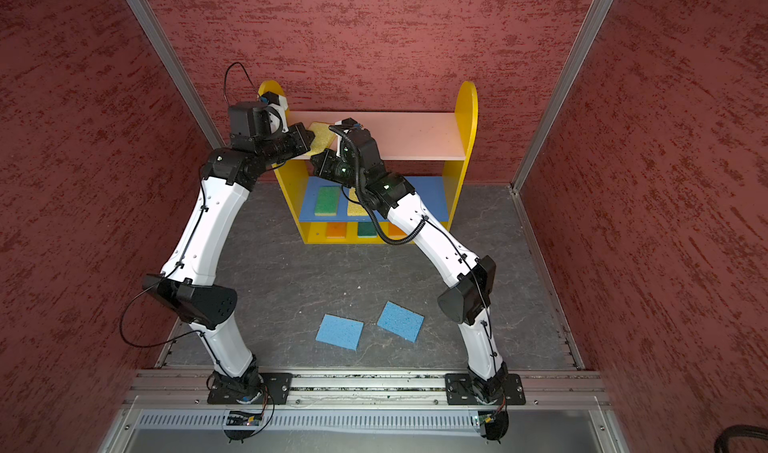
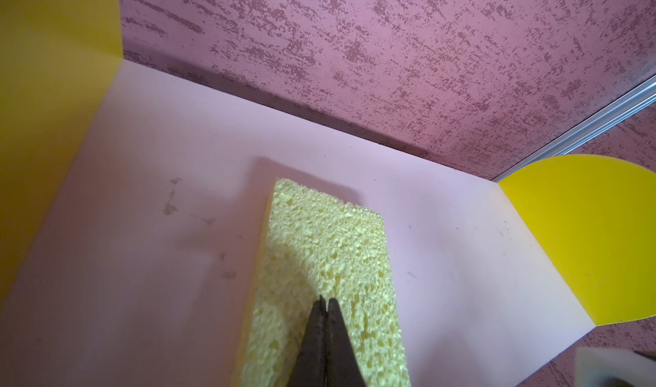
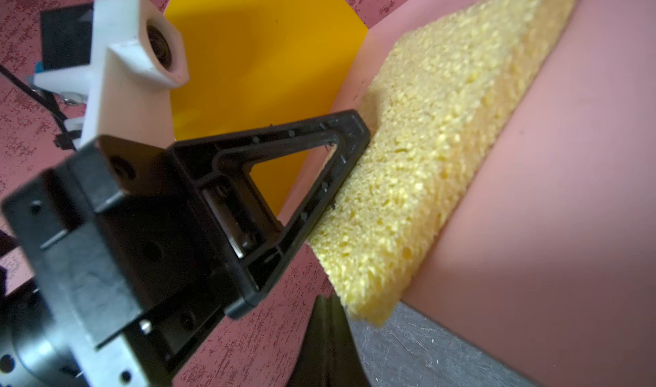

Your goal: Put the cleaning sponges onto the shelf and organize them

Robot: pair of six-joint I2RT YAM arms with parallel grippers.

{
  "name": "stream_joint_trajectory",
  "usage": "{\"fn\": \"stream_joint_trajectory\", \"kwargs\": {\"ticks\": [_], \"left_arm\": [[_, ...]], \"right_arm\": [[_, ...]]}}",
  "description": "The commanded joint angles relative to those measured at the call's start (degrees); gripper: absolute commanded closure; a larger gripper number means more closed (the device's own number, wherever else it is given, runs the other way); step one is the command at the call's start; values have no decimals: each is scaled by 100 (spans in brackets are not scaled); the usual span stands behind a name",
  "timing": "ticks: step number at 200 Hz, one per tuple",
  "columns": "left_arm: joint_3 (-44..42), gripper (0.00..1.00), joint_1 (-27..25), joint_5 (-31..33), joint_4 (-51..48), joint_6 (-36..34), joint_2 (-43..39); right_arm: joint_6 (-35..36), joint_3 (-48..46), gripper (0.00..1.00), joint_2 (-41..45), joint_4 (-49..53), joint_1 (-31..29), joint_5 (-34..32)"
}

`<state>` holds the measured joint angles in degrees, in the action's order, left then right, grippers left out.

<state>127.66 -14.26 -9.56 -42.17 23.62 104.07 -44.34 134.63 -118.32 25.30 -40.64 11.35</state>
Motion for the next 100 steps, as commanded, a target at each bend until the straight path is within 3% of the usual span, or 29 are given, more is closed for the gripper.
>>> {"fn": "stream_joint_trajectory", "kwargs": {"ticks": [1, 36, 59, 100], "left_arm": [[-322, 96, -23, -42, -32, -15, -104], [-372, 95, 2, -41, -20, -8, -116], [-371, 83, 11, -59, 38, 3, -146], [-389, 80, 20, -63, 100, 9, -238]], "right_arm": [[-33, 193, 100, -129, -38, 73, -82], [-77, 307, 100, -250, 1, 148, -133], [-143, 326, 100, -308, 10, 210, -108], [-164, 328, 100, -284, -32, 259, -46]]}}
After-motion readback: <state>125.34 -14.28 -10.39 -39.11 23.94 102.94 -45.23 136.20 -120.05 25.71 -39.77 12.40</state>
